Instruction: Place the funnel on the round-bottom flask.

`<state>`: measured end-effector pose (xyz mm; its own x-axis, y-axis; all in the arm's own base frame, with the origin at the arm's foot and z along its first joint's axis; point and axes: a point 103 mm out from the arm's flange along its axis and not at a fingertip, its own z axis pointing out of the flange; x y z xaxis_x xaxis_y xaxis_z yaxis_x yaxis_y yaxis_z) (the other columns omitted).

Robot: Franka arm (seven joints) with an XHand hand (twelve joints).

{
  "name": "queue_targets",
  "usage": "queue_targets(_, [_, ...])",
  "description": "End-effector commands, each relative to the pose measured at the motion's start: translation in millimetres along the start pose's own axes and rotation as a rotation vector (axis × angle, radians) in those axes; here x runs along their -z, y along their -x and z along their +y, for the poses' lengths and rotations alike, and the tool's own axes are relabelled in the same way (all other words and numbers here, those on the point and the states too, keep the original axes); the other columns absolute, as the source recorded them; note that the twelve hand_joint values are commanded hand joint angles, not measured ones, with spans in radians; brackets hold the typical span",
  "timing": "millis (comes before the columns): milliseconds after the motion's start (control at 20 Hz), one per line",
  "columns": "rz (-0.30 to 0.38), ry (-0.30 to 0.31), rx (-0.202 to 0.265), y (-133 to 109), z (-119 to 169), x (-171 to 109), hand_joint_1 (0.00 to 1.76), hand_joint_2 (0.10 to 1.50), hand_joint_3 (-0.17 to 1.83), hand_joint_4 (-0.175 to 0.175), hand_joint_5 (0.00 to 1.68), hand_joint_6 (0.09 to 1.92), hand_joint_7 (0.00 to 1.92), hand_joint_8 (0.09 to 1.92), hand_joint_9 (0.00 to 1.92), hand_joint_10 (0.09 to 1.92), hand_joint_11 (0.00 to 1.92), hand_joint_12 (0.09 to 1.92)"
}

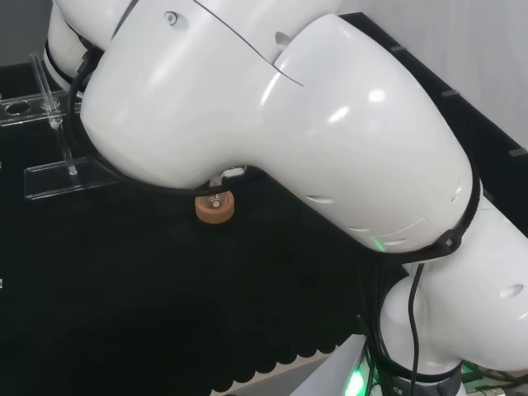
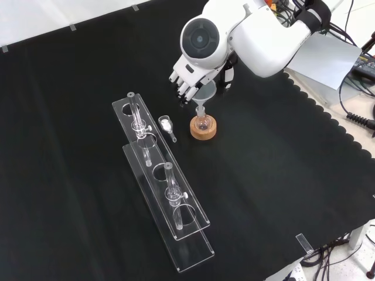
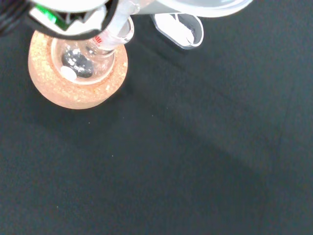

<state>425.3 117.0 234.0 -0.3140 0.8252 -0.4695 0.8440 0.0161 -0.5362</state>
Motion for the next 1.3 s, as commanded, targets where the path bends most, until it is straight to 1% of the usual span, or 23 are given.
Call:
queue_targets(50, [0.002,-0.005,0.001,0.7,0.0,-1.3,0.96,0.71,0.72,0.020,0.58,0.58,0.49,0.66,0.88,0.48,0.53,1.34])
queue_targets(300, [0.010,-0.002,0.004,-5.2,0.6,-2.0,0.96,0.71,0.72,0.019,0.58,0.58,0.49,0.66,0.88,0.48,0.53,1.34])
queue_targets(450, [0.011,-0.004,0.004,-6.4,1.0,-2.0,0.95,0.71,0.72,0.018,0.58,0.58,0.48,0.66,0.88,0.48,0.53,1.34])
queue_targets(550, [0.024,0.003,0.013,-3.6,0.8,-3.9,0.95,0.71,0.72,0.018,0.58,0.58,0.48,0.66,0.88,0.48,0.53,1.34])
queue_targets(600, [0.011,-0.003,0.011,-3.8,1.1,-3.8,0.95,0.71,0.72,0.018,0.58,0.58,0.48,0.66,0.88,0.48,0.53,1.34])
queue_targets(1000, [-0.004,-0.011,0.004,-6.9,2.1,-1.8,0.95,0.71,0.72,0.016,0.58,0.58,0.48,0.66,0.88,0.49,0.53,1.34])
queue_targets(1100, [0.009,-0.004,0.012,-5.5,2.1,-3.0,0.95,0.71,0.72,0.016,0.58,0.58,0.48,0.66,0.88,0.49,0.53,1.34])
queue_targets(1300, [0.013,-0.001,0.014,-5.8,2.3,-2.9,0.95,0.71,0.72,0.016,0.57,0.58,0.48,0.67,0.88,0.49,0.53,1.34])
